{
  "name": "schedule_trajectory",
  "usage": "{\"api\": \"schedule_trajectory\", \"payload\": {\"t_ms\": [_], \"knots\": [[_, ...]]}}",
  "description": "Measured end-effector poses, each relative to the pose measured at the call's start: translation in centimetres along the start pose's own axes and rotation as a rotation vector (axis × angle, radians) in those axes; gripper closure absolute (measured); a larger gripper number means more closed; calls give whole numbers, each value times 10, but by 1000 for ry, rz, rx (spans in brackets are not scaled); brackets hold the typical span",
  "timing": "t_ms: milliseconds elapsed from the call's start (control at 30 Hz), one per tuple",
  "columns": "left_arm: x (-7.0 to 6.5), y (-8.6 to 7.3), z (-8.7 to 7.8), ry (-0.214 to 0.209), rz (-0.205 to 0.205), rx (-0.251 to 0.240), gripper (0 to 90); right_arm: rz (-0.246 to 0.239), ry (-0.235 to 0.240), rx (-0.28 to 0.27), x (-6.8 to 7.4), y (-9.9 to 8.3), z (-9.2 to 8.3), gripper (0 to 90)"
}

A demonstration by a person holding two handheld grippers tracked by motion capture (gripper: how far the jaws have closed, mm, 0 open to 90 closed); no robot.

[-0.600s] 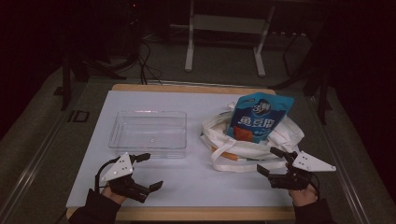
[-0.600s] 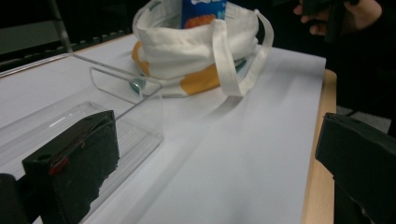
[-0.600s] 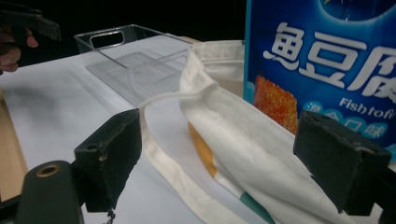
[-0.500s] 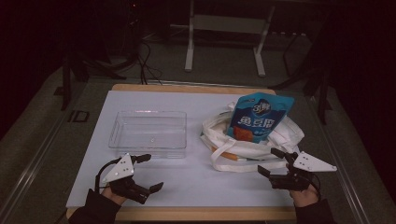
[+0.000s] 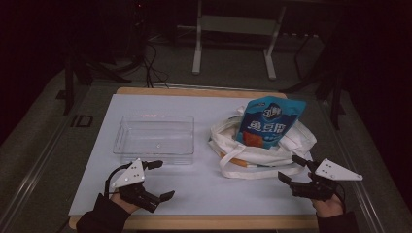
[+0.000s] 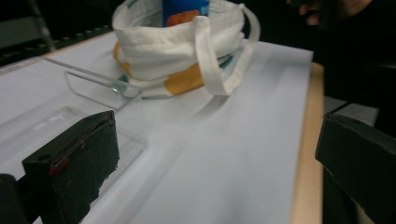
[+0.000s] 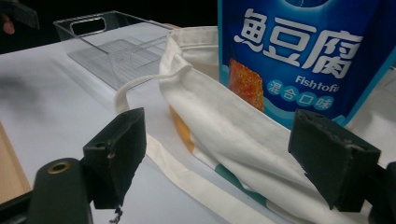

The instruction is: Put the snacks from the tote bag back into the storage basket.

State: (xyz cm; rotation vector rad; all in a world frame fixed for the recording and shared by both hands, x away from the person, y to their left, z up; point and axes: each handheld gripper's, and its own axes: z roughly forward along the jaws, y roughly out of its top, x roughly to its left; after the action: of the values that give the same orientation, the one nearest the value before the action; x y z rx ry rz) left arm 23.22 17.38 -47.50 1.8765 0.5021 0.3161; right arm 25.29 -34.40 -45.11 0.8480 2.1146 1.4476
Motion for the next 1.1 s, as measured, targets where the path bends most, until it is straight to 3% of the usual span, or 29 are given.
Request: {"api": "schedule_trajectory", "payload": {"t_ms": [67,133,367,600,900,1100], "knots": [[1,3,1,-20,-5,-13,0,-3,-3,-4,-2,1,-3,179],[2,7,2,-8,-1,-8,0,7,19,-11,-5,4,-6,155],[9,24,11,-6,1,-32,0,-8,23,0,-12,15,-10,122],[14,44,16,-13,46,-32,0,43,60,-14,-22,22,-10,131],[30,60,34,-38,35,-38,0,43,15,-3,-39,35,-9,121],[34,69,54,-49,57,-33,0,30,11,-7,-54,43,-6,121]]}}
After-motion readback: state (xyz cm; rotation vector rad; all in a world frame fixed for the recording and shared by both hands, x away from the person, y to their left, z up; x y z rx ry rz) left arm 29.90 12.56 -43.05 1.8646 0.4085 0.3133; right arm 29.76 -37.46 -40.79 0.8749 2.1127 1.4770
